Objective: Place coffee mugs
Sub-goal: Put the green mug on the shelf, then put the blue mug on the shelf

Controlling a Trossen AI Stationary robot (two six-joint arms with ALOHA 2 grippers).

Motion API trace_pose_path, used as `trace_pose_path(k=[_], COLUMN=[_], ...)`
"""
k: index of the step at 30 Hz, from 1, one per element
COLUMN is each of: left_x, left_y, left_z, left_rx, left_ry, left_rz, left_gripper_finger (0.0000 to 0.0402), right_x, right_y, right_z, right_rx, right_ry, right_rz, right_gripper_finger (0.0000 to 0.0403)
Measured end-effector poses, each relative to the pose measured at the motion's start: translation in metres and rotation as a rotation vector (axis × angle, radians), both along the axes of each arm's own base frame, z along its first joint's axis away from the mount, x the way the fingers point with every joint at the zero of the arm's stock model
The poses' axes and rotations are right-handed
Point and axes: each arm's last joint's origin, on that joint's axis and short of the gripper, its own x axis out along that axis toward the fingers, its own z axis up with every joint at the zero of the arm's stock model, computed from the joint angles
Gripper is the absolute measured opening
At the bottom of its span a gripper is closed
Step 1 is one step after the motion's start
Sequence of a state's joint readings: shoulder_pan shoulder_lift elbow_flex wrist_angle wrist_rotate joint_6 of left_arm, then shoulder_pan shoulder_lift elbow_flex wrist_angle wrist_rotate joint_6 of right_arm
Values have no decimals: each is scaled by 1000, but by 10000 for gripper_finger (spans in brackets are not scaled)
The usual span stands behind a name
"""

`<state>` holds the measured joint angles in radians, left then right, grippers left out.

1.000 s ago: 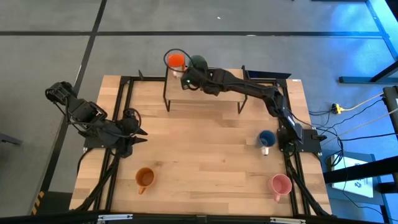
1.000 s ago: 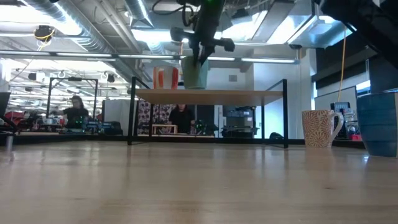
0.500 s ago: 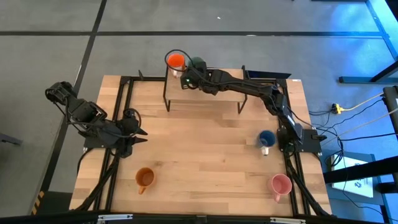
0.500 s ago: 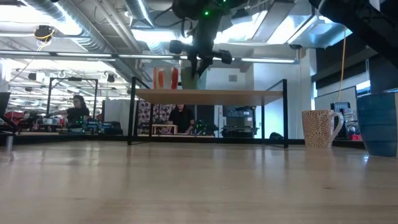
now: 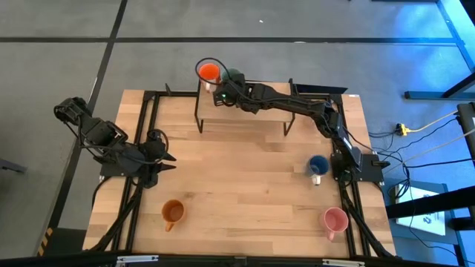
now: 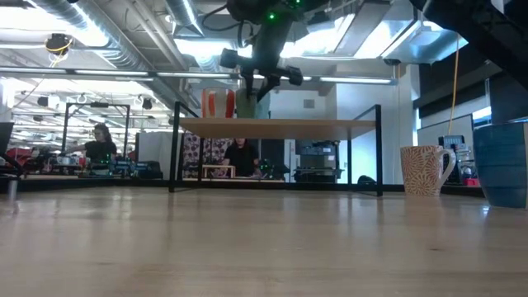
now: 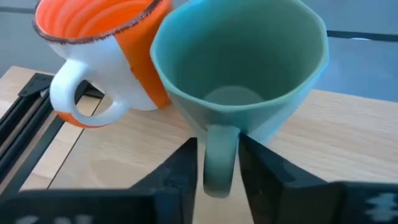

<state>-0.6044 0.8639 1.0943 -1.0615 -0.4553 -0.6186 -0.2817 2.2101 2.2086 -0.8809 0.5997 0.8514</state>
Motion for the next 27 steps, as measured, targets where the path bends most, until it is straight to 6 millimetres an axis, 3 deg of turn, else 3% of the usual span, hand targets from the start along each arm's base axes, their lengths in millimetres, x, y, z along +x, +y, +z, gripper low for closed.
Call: trace_pose_path(k=[7,17,21,27], left_x=[0,0,0,0], left_y=[0,0,0,0], left_z=[0,0,0,0], left_rx=[0,-6,-7,-6], left_ry=[0,4,4,0], left_rz=[0,-6,-6,4], left_gripper_finger=[115,115,115,115], right_x=[-3,-23,-38,-69], right_y=[1,14,35,92], right_z=[6,48,75,103], right_rx=[-29,-29,-62,-21], right_ry=[33,6,27,148], right_rz=[28,164,281,542], right_gripper_finger=[161,188,187,186])
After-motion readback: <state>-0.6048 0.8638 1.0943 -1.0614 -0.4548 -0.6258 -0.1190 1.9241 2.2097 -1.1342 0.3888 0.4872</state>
